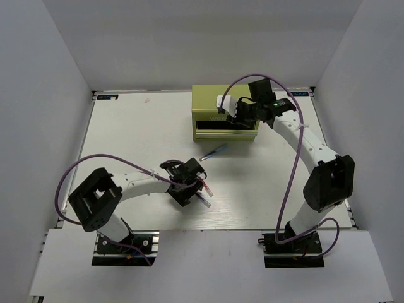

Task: Sort the stationery into containers
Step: Place the pen in the drawer, then pick up the pen from the center of the board.

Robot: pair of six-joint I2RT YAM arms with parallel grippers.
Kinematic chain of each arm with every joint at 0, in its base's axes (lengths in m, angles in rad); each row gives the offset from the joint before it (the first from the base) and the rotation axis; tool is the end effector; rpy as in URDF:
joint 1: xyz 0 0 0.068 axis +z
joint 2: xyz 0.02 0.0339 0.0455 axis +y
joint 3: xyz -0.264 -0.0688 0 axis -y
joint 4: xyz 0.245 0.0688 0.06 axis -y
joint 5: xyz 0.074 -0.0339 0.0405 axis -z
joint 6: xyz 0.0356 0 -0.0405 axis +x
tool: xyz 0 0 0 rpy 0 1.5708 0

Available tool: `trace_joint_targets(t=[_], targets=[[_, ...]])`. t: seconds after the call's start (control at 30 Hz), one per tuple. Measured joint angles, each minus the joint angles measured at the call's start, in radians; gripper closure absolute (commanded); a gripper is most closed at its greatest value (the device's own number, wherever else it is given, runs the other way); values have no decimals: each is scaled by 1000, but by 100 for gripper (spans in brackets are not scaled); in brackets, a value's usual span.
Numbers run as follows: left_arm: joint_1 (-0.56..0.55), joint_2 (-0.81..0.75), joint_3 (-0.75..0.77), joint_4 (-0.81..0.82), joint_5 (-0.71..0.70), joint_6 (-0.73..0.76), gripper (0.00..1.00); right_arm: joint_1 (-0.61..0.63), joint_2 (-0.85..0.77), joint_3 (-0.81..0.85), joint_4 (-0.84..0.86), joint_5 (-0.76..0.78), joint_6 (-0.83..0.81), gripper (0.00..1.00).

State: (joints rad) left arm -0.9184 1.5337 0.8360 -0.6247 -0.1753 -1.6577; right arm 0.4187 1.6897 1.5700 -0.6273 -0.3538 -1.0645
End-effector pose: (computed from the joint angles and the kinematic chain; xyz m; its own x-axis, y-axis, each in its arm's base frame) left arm 0.1648 -0.2055 0.1602 -0.7025 -0.6963 -0.1471 -0.6519 0.7125 -0.2596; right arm 0.3426 0.1660 0.3330 0.2356 -0.7931 -0.5617 -0.8405 0.1239 -0.5275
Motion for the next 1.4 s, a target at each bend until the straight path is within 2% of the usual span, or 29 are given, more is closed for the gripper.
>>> trace_joint_targets(t=[0.17,0.3,0.43,0.53,0.63,0.8,0.87,0.93,0.97,1.0,1.2,1.4], targets=[[0,50,53,-17,0,0,34,-2,-72,-58,24,-24,53,64],[0,130,143,-87,-4,5,47,-4,-130,-132,33,-42,83,64],[0,203,223,-168,4,16,50,-5,-182,-206,59,-50,105,64],[0,210,230,-188,19,20,51,-5,-225,-266,79,-54,121,64],[0,210,227,-201,35,23,61,-7,-250,-297,93,-57,135,64],[0,212,225,-216,47,32,70,-12,-283,-339,114,-63,153,64],[1,212,225,-219,52,35,73,-17,-293,-347,116,-68,164,57],[0,212,225,-222,54,37,77,-19,-309,-361,125,-71,179,41],[0,212,225,-221,54,38,81,-20,-317,-370,130,-73,187,15],[0,211,225,-220,54,43,83,-21,-328,-381,134,-75,198,10],[-10,195,226,-223,14,114,99,-26,-399,-483,170,-73,250,10],[-13,85,251,-151,-34,308,100,-41,-465,-594,209,-51,313,10]])
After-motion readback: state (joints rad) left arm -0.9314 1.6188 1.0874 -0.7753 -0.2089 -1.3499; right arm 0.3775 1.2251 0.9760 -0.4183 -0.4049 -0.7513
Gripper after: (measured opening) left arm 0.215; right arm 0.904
